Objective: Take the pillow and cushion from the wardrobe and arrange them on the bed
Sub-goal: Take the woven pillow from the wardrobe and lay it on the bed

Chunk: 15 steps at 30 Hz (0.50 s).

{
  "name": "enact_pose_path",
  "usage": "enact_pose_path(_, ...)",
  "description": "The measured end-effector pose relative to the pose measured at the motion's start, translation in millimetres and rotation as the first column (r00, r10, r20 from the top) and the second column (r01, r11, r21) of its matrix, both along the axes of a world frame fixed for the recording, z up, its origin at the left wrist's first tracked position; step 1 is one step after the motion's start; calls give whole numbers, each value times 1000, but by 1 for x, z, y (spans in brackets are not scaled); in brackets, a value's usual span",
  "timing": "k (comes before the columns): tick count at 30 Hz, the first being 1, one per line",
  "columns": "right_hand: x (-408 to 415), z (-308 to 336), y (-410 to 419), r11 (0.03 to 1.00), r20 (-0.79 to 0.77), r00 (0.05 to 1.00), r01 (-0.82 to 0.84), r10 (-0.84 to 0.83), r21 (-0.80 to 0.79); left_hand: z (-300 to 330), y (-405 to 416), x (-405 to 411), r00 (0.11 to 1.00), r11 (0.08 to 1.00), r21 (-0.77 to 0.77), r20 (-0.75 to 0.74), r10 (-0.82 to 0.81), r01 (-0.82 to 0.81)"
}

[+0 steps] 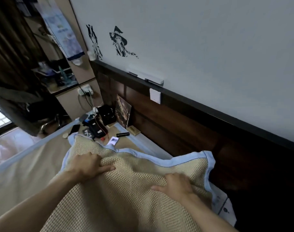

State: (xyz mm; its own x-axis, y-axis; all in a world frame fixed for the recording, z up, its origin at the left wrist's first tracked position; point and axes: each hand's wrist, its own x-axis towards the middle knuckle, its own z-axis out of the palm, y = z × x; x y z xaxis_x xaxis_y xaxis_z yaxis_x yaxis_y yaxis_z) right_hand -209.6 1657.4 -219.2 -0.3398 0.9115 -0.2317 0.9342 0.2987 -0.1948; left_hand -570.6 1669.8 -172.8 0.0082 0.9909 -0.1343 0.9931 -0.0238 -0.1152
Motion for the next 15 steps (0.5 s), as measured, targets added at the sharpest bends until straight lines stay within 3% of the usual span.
enact_pose_path(7,2,26,64,998,-58,997,-42,45,56,40,34,2,1000,998,56,16,26,-27)
enact_pose_path(11,-55,40,84,984,-48,985,-162,166,81,49,10,-60,991,979,163,75,113,-124)
enact_pose_path(15,-120,49,96,967,-46,967,-249,252,55,42,-12,-118,969,959,159,116,218,-234)
